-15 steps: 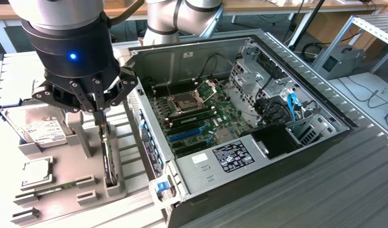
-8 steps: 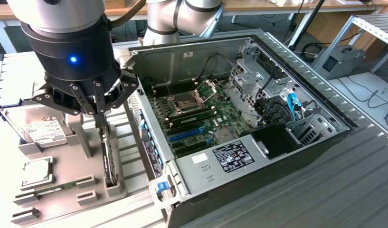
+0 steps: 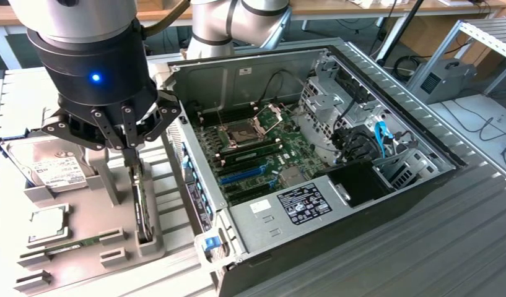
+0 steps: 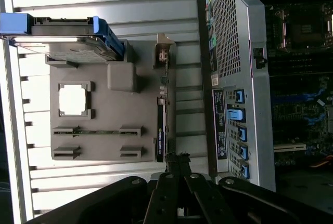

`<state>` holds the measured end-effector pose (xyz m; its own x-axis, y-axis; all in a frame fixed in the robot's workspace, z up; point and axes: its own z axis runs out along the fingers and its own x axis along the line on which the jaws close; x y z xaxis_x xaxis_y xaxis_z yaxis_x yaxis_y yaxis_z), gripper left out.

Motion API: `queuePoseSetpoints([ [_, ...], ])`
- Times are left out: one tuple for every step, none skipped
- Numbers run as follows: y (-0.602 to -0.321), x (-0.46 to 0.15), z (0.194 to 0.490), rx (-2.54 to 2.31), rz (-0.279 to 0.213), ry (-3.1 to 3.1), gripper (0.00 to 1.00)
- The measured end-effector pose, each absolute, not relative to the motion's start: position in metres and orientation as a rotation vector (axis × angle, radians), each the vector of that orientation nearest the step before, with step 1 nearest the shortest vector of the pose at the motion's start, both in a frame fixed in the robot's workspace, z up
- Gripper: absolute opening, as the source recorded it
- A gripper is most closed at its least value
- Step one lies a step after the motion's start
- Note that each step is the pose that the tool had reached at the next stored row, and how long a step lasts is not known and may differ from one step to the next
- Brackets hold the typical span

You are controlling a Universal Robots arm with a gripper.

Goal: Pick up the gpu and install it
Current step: 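Reach for the gpu, then pick up the gpu and move the gpu toward the slot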

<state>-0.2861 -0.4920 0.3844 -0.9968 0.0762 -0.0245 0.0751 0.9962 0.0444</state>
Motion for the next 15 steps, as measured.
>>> queuePoseSetpoints([
  [-0.4919,-0.2861,0.3844,0.118,0.068,3.112,0.11],
  [-0.4920,-0.2861,0.3844,0.118,0.068,3.112,0.11],
  [-0.4920,-0.2861,0.3844,0.118,0.068,3.113,0.11],
  [-0.4920,-0.2861,0.3844,0.118,0.068,3.112,0.11],
  [-0.4920,-0.2861,0.3844,0.118,0.068,3.113,0.11],
  [-0.4920,-0.2861,0.3844,0.118,0.068,3.113,0.11],
  [-0.4919,-0.2861,0.3844,0.118,0.068,3.112,0.11],
  [-0.4920,-0.2861,0.3844,0.118,0.068,3.112,0.11],
  [-0.4919,-0.2861,0.3845,0.118,0.068,3.113,0.17],
  [-0.4919,-0.2861,0.3844,0.118,0.068,3.113,0.24],
  [-0.4920,-0.2861,0.3845,0.118,0.068,3.113,0.30],
  [-0.4919,-0.2861,0.3844,0.118,0.068,3.113,0.36],
  [-0.4919,-0.2861,0.3844,0.118,0.068,3.113,0.36],
  [-0.4919,-0.2861,0.3845,0.118,0.068,3.113,0.42],
  [-0.4920,-0.2861,0.3844,0.118,0.068,3.113,0.42],
])
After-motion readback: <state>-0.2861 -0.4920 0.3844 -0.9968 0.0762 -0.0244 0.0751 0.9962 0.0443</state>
